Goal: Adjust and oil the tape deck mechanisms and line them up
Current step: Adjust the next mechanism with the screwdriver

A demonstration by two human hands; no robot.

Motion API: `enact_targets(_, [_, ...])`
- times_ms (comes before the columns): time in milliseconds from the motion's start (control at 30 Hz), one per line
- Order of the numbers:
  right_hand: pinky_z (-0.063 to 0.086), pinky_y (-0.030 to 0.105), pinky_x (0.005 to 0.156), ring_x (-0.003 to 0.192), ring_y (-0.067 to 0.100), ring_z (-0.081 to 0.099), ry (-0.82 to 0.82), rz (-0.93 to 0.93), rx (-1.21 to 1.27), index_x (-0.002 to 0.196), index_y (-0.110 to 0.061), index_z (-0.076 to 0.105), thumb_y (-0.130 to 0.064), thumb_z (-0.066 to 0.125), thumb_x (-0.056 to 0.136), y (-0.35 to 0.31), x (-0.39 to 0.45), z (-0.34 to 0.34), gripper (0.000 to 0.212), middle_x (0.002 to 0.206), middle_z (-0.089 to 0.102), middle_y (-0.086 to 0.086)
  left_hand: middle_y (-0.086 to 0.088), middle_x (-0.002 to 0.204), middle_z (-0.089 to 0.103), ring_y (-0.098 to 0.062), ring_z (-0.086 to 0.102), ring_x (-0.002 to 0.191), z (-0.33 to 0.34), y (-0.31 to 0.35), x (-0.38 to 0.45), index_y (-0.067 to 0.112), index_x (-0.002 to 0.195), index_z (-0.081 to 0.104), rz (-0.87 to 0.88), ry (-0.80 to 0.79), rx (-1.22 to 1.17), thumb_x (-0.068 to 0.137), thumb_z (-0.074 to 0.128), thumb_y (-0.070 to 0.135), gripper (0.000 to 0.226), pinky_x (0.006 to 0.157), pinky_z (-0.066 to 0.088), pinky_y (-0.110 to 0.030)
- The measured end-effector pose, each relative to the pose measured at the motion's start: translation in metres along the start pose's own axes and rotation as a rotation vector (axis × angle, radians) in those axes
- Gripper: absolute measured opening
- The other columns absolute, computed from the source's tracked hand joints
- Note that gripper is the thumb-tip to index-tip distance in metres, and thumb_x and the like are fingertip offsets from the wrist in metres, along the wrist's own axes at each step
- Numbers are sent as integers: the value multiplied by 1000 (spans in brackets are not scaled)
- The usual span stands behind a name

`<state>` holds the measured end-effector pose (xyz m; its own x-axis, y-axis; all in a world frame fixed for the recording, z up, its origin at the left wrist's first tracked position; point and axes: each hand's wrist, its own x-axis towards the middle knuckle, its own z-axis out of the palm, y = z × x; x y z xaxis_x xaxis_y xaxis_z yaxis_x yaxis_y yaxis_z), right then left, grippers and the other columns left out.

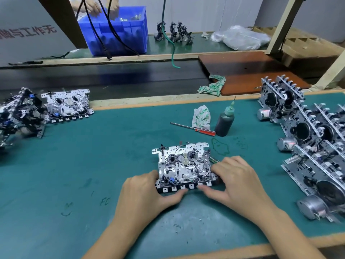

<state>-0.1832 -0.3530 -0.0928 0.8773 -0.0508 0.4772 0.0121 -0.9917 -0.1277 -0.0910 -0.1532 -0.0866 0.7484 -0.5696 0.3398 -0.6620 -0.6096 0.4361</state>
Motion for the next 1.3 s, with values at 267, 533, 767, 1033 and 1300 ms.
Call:
enact_targets(267, [31, 23, 69, 55, 17, 44, 33, 39, 46, 54, -14, 49, -62, 53, 75, -5, -8, 3, 52, 52, 44, -7, 1, 40, 49, -21, 49, 37, 3, -6, -4, 14, 54, 55, 31, 0, 36, 56, 52, 75, 61, 37, 39, -23])
enact_targets(533, [32, 22, 70, 59, 16, 43, -5, 18, 85, 56, -15, 49, -67, 57, 67, -6, -10, 1, 54, 57, 45, -7, 0, 34, 38, -22, 40, 29, 5, -5, -1, 12, 46, 44, 65, 84, 74, 62, 53, 68, 59, 33, 30, -22])
enact_targets(767, [30, 24, 66, 57, 16, 45, 59, -31, -55, 57, -16, 48, -55, 49, 80, -10, -13, 3, 46, 56, 46, -5, 4, 37, 40, -17, 42, 33, -5, -18, 1, 25, 59, 29, 161, -29, 28, 54, 48, 86, 64, 38, 30, -20])
enact_targets(1033, [35, 25, 59, 53, 15, 40, 73, 75, -20, 53, -15, 46, -71, 52, 64, -13, -10, 2, 57, 54, 39, -8, 7, 37, 38, -14, 39, 33, -3, -20, -4, 15, 51, 42, 218, -57, -6, 59, 55, 78, 65, 33, 37, -24])
enact_targets(1300, [36, 21, 56, 53, 17, 43, 45, 26, -16, 54, -14, 48, -65, 49, 72, -5, -12, 4, 54, 56, 45, -3, 14, 42, 26, -9, 42, 39, -5, -20, -4, 26, 59, 40, 195, -105, -19, 58, 55, 77, 53, 42, 38, -24])
